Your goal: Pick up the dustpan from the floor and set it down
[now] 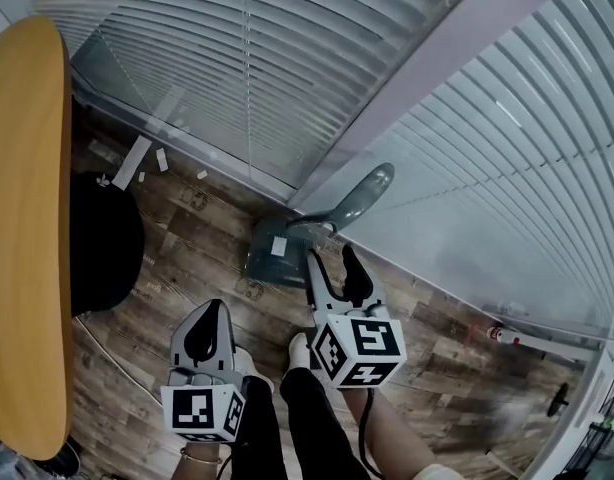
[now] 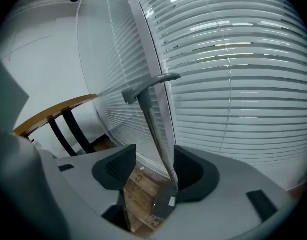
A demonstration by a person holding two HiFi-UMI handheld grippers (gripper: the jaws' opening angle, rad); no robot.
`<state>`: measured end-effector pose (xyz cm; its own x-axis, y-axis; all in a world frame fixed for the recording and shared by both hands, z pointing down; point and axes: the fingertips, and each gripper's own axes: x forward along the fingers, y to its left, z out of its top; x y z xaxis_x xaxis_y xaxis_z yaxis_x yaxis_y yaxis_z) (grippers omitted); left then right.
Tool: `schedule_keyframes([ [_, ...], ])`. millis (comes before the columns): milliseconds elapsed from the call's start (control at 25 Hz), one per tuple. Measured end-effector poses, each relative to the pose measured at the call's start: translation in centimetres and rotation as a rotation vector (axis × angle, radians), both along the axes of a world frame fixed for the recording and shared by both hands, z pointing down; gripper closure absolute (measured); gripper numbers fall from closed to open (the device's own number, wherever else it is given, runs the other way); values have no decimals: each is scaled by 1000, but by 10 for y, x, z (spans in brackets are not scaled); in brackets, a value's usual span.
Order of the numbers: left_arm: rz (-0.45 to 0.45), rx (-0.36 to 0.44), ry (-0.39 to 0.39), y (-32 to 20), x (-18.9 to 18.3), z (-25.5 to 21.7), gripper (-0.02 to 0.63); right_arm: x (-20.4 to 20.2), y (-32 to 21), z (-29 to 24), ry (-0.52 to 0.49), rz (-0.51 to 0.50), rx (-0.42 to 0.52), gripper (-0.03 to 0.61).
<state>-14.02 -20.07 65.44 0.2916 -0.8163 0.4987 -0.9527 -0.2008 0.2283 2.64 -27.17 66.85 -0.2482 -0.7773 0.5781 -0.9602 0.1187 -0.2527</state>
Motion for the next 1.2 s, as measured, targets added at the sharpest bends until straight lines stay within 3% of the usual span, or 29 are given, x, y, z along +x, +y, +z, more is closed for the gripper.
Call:
schedule_keyframes([
  [800, -10, -40, 17, -7, -1, 14, 595, -6, -42, 18, 36, 16, 12, 351],
  [1200, -13, -53, 24, -9, 0, 21, 595, -6, -54, 19, 58, 34, 34, 423],
])
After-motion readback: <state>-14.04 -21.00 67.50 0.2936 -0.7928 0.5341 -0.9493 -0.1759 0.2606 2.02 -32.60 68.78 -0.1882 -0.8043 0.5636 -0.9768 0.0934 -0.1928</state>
